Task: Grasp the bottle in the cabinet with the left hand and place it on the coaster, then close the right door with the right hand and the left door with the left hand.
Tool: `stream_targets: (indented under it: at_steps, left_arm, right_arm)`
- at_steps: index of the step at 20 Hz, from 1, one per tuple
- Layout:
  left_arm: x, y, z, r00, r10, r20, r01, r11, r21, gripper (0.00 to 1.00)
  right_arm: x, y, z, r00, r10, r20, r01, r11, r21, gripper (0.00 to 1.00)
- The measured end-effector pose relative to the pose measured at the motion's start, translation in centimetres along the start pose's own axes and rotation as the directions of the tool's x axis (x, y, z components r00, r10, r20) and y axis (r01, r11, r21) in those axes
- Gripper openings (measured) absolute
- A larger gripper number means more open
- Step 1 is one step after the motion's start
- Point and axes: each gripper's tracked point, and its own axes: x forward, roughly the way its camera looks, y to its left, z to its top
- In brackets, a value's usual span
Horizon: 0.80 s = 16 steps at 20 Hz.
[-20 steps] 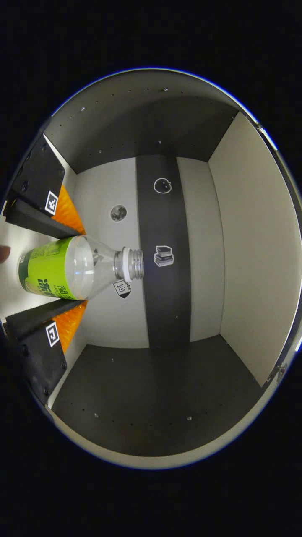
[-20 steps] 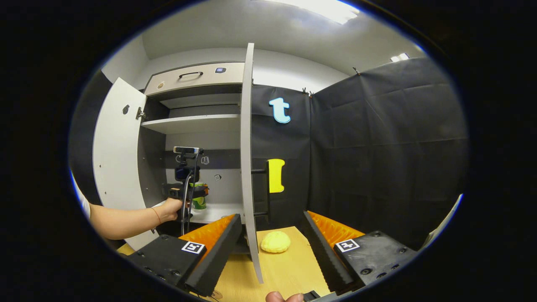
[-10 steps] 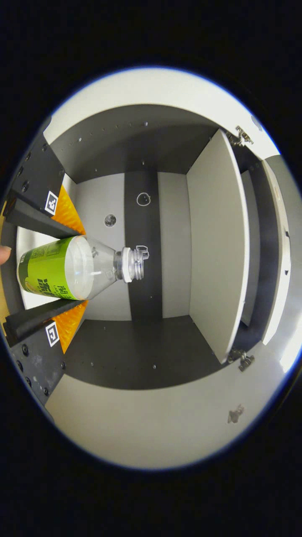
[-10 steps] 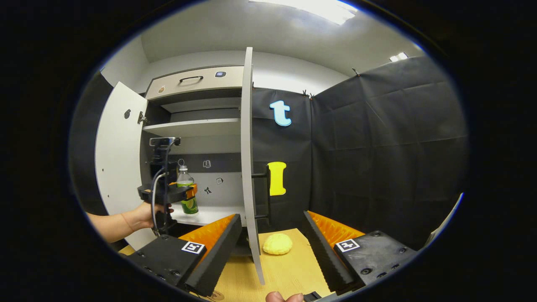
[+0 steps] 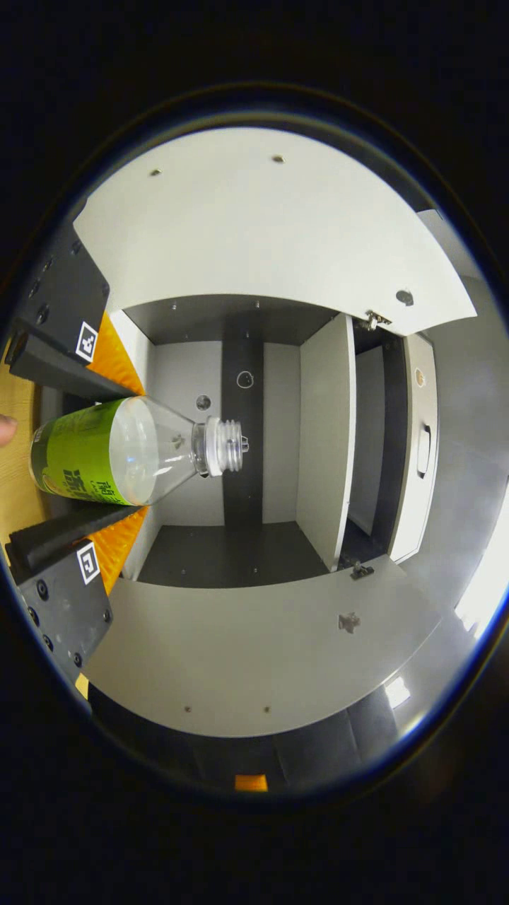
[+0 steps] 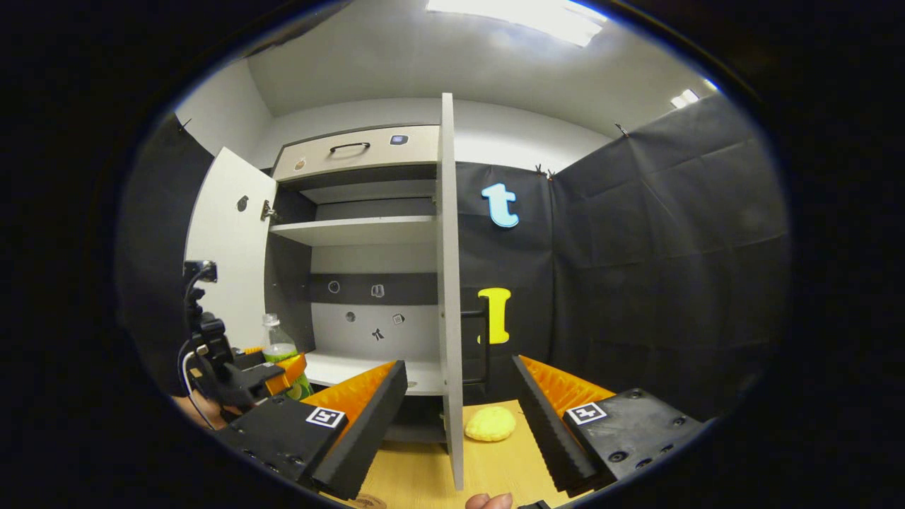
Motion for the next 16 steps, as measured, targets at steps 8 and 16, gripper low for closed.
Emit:
stream_targets:
  at_steps: [8, 16]
  left_arm:
    - [-9.6, -4.0, -11.5, 0.993, -0.027, -0.115, 0.024, 0.999, -0.029, 0.77]
    - [-12.4, -8.9, -19.2, 0.987, -0.124, -0.104, 0.121, 0.992, -0.035, 0.77]
  right_arm:
    - [-0.1, 4.0, 0.8, 0.992, 0.115, 0.053, -0.113, 0.993, -0.038, 0.97]
    - [0.5, 4.1, 0.7, 0.992, 0.122, 0.039, -0.123, 0.992, 0.031, 0.97]
